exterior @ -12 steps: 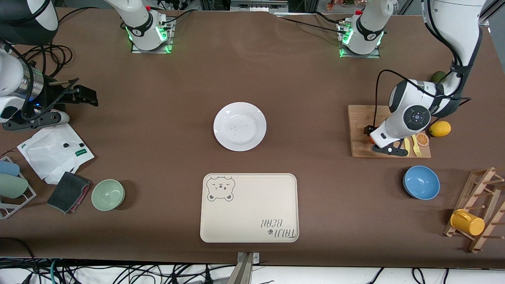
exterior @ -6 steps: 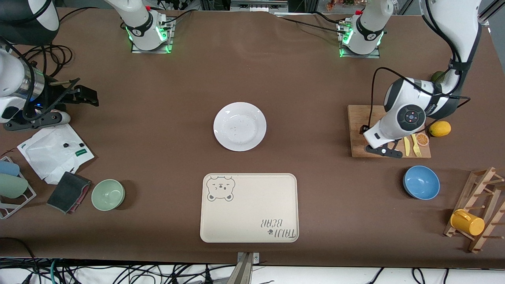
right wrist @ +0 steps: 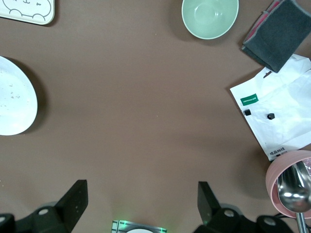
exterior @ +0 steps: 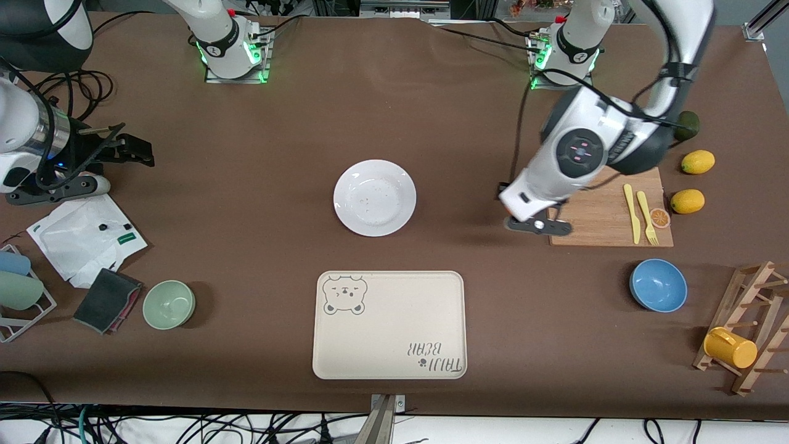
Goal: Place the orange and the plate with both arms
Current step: 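Carry the orange to the white plate and release it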
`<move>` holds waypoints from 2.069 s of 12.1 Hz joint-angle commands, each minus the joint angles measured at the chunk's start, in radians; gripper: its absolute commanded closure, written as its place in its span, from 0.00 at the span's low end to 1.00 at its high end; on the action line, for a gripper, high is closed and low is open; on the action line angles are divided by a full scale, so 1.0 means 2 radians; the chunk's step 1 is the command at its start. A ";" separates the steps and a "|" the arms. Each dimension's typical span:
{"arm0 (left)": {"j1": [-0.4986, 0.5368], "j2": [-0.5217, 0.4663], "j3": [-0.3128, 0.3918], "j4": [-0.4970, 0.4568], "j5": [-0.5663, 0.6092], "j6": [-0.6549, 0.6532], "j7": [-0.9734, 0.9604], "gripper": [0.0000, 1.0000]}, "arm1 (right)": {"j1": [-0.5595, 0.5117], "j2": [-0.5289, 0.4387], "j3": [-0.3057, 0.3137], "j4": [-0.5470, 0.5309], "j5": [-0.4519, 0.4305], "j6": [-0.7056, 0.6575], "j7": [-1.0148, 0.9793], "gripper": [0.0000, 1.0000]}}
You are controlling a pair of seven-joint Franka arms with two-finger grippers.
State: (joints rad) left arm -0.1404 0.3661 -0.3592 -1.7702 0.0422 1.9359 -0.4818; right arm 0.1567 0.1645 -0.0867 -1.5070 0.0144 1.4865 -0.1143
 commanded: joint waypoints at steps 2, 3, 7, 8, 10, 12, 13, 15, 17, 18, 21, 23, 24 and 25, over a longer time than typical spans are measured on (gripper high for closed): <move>-0.102 0.126 0.006 0.131 -0.025 -0.005 -0.179 0.71 | -0.002 -0.002 0.000 -0.004 0.005 0.002 -0.004 0.00; -0.126 0.159 0.006 0.173 -0.025 0.003 -0.230 0.71 | -0.001 0.001 0.000 -0.004 0.005 0.002 -0.003 0.00; -0.183 0.231 0.011 0.213 -0.025 0.095 -0.348 0.71 | -0.002 0.001 0.000 -0.004 0.006 0.003 -0.003 0.00; -0.194 0.248 0.011 0.213 -0.025 0.117 -0.354 0.71 | 0.001 0.002 0.000 -0.004 0.005 0.004 -0.003 0.00; -0.202 0.271 0.011 0.213 -0.025 0.143 -0.357 0.68 | 0.001 0.011 0.000 -0.004 0.005 0.013 -0.003 0.00; -0.195 0.268 0.010 0.213 -0.025 0.144 -0.354 0.00 | 0.002 0.015 0.000 -0.004 0.005 0.014 -0.003 0.00; -0.197 0.266 0.010 0.215 -0.024 0.143 -0.356 0.00 | 0.002 0.015 0.000 -0.004 0.005 0.014 -0.003 0.00; -0.194 0.253 0.011 0.215 -0.020 0.139 -0.355 0.00 | 0.002 0.015 0.000 -0.004 0.005 0.014 -0.003 0.00; -0.176 0.224 0.012 0.214 -0.019 0.095 -0.350 0.00 | 0.002 0.014 0.000 -0.004 0.004 0.013 -0.003 0.00; -0.159 0.204 0.012 0.215 -0.019 0.068 -0.344 0.00 | 0.002 0.014 0.000 -0.004 0.004 0.013 -0.003 0.00; -0.112 0.158 0.012 0.212 -0.019 -0.001 -0.255 0.00 | 0.004 0.014 0.001 -0.011 0.005 0.019 0.000 0.00; -0.068 0.128 0.012 0.212 -0.019 -0.059 -0.168 0.00 | 0.009 0.015 0.006 -0.014 0.029 0.021 0.001 0.00; -0.044 0.110 0.013 0.212 -0.018 -0.089 -0.128 0.00 | 0.011 0.017 0.007 -0.014 0.049 0.024 0.002 0.00; -0.019 0.091 0.013 0.212 -0.017 -0.113 -0.096 0.00 | 0.019 0.025 0.008 -0.014 0.052 0.029 0.000 0.00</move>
State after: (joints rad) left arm -0.2543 0.6300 -0.3271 -1.3139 0.0114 1.7856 -0.7996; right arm 0.1759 0.2072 -0.0751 -1.5224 0.0871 1.5226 -0.1142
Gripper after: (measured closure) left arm 0.000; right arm 0.000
